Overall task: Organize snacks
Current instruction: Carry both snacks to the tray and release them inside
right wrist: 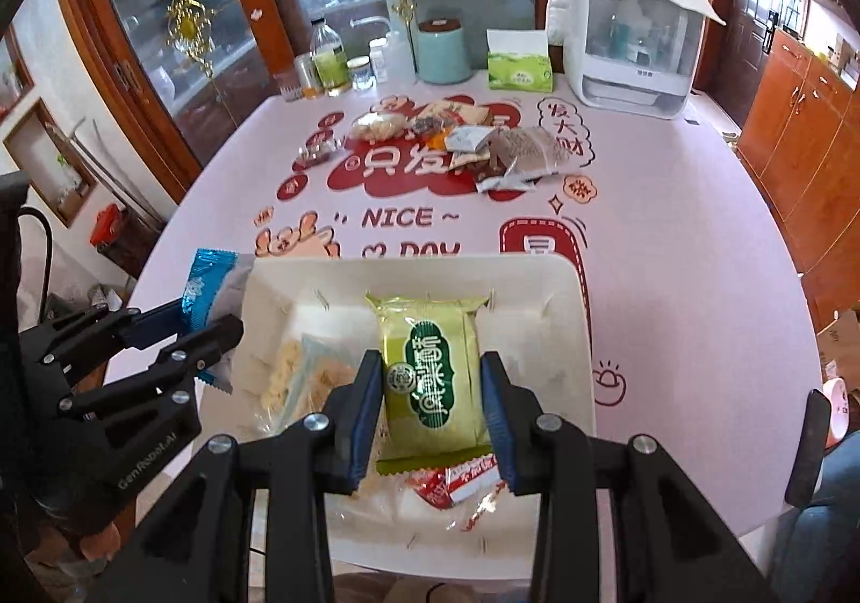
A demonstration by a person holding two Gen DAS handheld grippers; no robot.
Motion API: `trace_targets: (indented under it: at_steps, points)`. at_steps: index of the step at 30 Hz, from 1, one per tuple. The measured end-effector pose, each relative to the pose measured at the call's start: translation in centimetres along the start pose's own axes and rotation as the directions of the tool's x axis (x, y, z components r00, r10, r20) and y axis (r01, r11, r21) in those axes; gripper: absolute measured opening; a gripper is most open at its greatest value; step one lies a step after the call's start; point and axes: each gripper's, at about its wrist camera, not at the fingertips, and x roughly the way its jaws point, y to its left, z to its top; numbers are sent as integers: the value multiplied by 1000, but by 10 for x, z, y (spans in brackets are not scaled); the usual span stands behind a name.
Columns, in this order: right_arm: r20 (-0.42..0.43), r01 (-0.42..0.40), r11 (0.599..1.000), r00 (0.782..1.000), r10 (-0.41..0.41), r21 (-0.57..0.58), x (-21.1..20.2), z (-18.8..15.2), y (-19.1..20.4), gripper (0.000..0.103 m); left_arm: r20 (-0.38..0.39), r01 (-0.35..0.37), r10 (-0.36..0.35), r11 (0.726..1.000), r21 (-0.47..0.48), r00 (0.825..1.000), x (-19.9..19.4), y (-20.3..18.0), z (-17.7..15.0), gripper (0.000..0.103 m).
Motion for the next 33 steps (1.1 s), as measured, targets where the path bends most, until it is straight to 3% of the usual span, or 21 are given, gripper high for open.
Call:
trace_targets:
  at_steps: [6, 16, 17, 19, 20, 21, 26, 33]
  points:
    - [-44, 24, 999, 999, -26, -31, 11, -11, 9, 37, -91, 32, -34, 999, -23, 995, 24, 0, -7, 28]
    - [-88, 56, 998, 994, -58, -27, 26, -14, 3, 37, -128, 14, -19, 999, -37, 992, 36, 2, -9, 29]
    - [-91, 60, 998, 994, -62, -27, 27, -14, 3, 38, -131, 13, -18, 999, -38, 991, 37, 3, -9, 33]
    - [-93, 56, 998, 994, -59, -28, 28, -12, 3, 38, -131, 11, -17, 999, -46, 991, 37, 4, -9, 56]
    - [-96, 52, 998, 994, -55, -31, 29, -12, 4, 38, -130, 5, -12, 999, -51, 991, 36, 5, -9, 78]
    - [-96, 53, 998, 994, -56, -32, 30, -12, 4, 38, -122, -6, -2, 998, -60, 993, 35, 7, -8, 89]
    - [-77, 62, 996, 995, -66, -57, 29, -9, 10, 47, -121, -13, 3, 997, -82, 993, 35, 12, -5, 89]
    - [-74, 67, 995, 995, -72, -70, 29, -7, 12, 47, -145, -11, -3, 995, -95, 990, 41, 14, -5, 89]
